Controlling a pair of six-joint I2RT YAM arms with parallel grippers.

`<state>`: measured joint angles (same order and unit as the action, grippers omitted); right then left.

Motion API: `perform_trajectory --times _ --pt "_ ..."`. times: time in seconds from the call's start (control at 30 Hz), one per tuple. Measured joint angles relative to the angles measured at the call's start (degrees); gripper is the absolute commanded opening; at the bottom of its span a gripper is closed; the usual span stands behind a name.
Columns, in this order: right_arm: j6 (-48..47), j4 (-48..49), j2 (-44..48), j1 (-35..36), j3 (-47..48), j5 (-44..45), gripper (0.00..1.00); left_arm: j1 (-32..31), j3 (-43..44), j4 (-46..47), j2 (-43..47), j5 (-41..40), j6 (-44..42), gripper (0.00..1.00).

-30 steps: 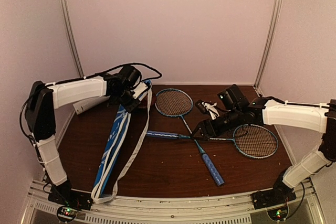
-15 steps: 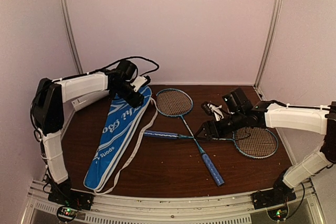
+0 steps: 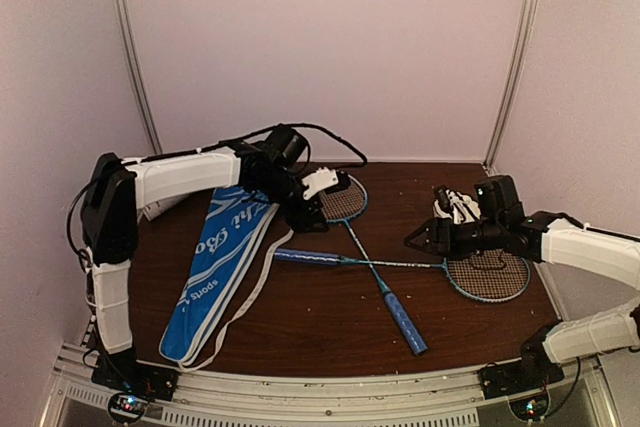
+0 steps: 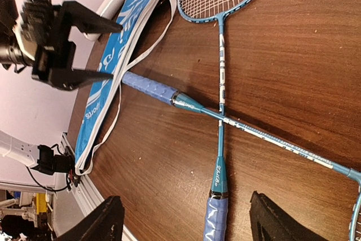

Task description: Pack up the badminton gear

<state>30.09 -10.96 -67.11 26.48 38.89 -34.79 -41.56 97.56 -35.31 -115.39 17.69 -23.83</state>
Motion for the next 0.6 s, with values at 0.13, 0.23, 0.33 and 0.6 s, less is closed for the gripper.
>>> perform_trajectory --times 0.13,0.23,0.33,0.6 --pt "1.79 0.74 3.21 -2.51 -1.75 -0.37 0.8 -2.99 3.06 -1.73 -5.11 0.57 -4.33 0.69" --pt "2.91 1.44 5.07 -3.85 -3.19 -0.83 0.8 -3.8 4.39 -3.5 -8.66 0.28 -6.78 0.7" --pt "3.78 1.9 6.25 -4.9 -4.5 -1.29 0.8 -4.24 6.56 -5.73 -12.28 -0.42 -8.74 0.7" --pt "5.38 2.67 8.61 -6.03 -6.82 -1.66 0.81 -6.08 10.25 -9.79 -16.98 -2.32 -11.89 0.46"
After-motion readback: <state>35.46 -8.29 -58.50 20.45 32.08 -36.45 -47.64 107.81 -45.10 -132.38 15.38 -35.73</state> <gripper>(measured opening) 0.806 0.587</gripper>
